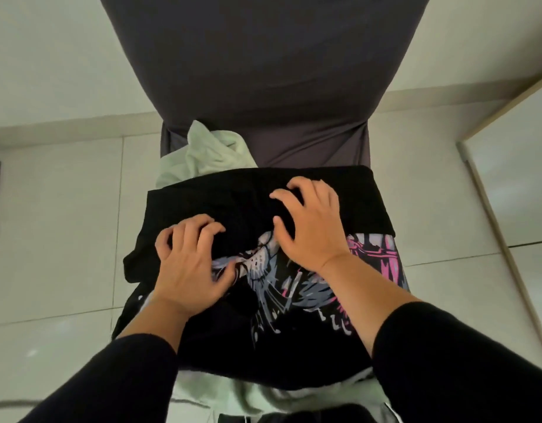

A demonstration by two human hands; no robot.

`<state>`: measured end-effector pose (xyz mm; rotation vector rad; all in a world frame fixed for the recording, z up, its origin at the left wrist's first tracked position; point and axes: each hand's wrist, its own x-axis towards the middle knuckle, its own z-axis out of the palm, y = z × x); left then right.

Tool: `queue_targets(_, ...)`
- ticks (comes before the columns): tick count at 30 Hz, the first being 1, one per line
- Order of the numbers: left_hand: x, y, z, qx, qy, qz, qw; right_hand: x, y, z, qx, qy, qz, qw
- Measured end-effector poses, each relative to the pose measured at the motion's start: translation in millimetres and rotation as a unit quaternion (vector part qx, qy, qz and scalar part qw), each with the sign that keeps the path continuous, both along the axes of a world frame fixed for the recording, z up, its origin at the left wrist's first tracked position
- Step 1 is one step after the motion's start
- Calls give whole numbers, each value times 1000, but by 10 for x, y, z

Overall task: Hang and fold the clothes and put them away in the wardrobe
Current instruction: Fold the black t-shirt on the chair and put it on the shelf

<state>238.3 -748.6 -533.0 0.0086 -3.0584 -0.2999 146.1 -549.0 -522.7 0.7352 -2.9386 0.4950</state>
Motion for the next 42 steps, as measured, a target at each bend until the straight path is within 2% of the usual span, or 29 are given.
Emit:
queue_targets(4, 105, -156, 39, -1, -2, 59, 998, 194, -174, -10, 56, -14, 76, 995)
queue_targets(9, 240, -249, 136, 11, 55, 154, 986, 299, -376, 34, 79, 22, 70, 994)
queue_targets(11, 363, -326, 156, -5, 38, 134, 990, 371, -449, 50, 65, 41, 75, 994)
queue_targets(13, 492, -399, 142, -8, -7, 98, 995, 464, -487, 62, 57, 20, 75, 995)
queue_targets(15, 584, -444, 119, 28, -33, 91, 995, 539, -483, 46, 58, -15, 80, 995)
queue_targets(18, 601, -459, 141, 150, -24, 138, 979, 551, -528, 89, 45, -37, 28, 998)
queue_targets(20, 543, -463, 150, 219, 6, 210, 953, 510, -621, 180, 34, -69, -21, 997)
queue_targets(22, 467, -525, 82, 238, 13, 309, 921, 460, -746, 223, 48, -126, -54, 989)
queue_targets(24, 360, -610, 1, 266, -46, 396, 877, 433, -854, 237, 58, -171, -73, 981)
queue_targets(26, 225, -702, -61, 337, -141, 455, 812, 410, -963, 232, 50, -184, -90, 977)
queue_targets(28, 82, -785, -105, 414, -212, 468, 751, 355, -1067, 220, 37, -180, -116, 976)
queue_targets(31, -112, -890, -148, 520, -222, 474, 675, 234, -1238, 174, 48, -156, -136, 977)
queue_targets(34, -245, -1047, -254, 572, -223, 498, 612, 131, -1387, 129, 47, -102, -121, 986)
queue_targets(36, -275, -1107, -251, 589, -270, 509, 567, 60, -1467, 119, 42, -72, -80, 993)
queue_targets(39, -251, -1110, -177, 633, -327, 456, 533, -41, -1565, 118, 67, -56, -19, 996)
queue_targets(40, -254, -1121, -192, 640, -327, 444, 535, -72, -1591, 113, 82, -61, -11, 995)
queue_targets(42, -245, -1148, -214, 651, -273, 451, 545, -115, -1636, 100, 102, -80, -8, 992)
